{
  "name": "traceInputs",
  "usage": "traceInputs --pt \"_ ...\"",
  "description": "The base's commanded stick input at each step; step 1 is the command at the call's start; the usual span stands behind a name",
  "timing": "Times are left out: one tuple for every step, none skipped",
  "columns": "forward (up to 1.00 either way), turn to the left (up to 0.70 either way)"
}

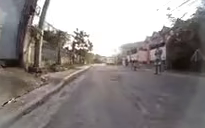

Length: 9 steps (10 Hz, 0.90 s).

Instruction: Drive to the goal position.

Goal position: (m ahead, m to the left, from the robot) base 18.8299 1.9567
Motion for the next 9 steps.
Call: traceInputs --pt "1.00 0.00" --pt "1.00 0.00" --pt "1.00 0.00" --pt "1.00 0.00" --pt "1.00 0.00" --pt "1.00 0.00" --pt "1.00 0.00" --pt "1.00 0.00" --pt "1.00 0.00"
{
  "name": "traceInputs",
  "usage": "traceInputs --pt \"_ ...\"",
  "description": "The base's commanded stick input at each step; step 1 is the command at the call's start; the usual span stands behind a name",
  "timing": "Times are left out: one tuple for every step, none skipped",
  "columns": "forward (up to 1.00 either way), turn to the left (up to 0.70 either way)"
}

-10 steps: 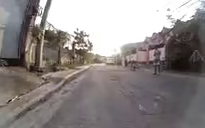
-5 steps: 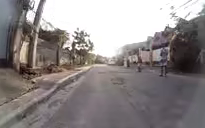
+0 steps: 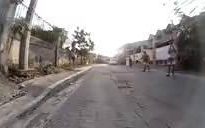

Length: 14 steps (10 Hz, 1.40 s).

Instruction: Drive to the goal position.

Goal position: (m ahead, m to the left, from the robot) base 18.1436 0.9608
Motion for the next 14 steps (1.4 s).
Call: traceInputs --pt "1.00 0.00" --pt "1.00 0.00" --pt "1.00 0.00" --pt "1.00 0.00" --pt "1.00 0.00" --pt "1.00 0.00" --pt "1.00 0.00" --pt "1.00 0.00" --pt "1.00 0.00" --pt "1.00 0.00" --pt "1.00 0.00" --pt "1.00 0.00" --pt "1.00 0.00" --pt "1.00 0.00"
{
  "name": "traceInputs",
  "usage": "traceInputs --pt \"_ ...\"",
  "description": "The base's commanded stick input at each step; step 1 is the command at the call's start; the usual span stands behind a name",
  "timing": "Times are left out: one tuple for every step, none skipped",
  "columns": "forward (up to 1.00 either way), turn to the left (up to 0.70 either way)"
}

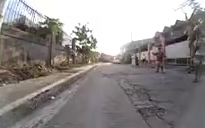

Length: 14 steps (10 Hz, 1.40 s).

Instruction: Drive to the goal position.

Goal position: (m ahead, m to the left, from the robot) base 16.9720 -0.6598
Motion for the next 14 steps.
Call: traceInputs --pt "1.00 0.00" --pt "1.00 0.00" --pt "1.00 0.00" --pt "1.00 0.00" --pt "1.00 0.00" --pt "1.00 0.00" --pt "1.00 0.00" --pt "1.00 0.00" --pt "1.00 0.00" --pt "1.00 0.00" --pt "1.00 0.00" --pt "1.00 0.00" --pt "1.00 0.00" --pt "1.00 0.00"
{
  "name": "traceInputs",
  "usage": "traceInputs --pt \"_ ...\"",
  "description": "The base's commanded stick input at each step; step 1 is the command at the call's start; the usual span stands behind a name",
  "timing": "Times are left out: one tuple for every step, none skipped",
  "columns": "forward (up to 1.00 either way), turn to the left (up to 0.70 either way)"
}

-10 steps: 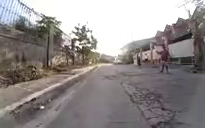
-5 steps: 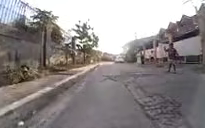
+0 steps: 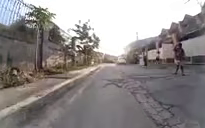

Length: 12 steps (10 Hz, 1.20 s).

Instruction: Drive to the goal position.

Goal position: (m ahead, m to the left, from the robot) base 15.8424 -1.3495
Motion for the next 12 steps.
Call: traceInputs --pt "1.00 0.00" --pt "1.00 0.00" --pt "1.00 0.00" --pt "1.00 0.00" --pt "1.00 0.00" --pt "1.00 0.00" --pt "1.00 0.00" --pt "1.00 0.00" --pt "1.00 0.00" --pt "1.00 0.00" --pt "1.00 0.00" --pt "1.00 0.00"
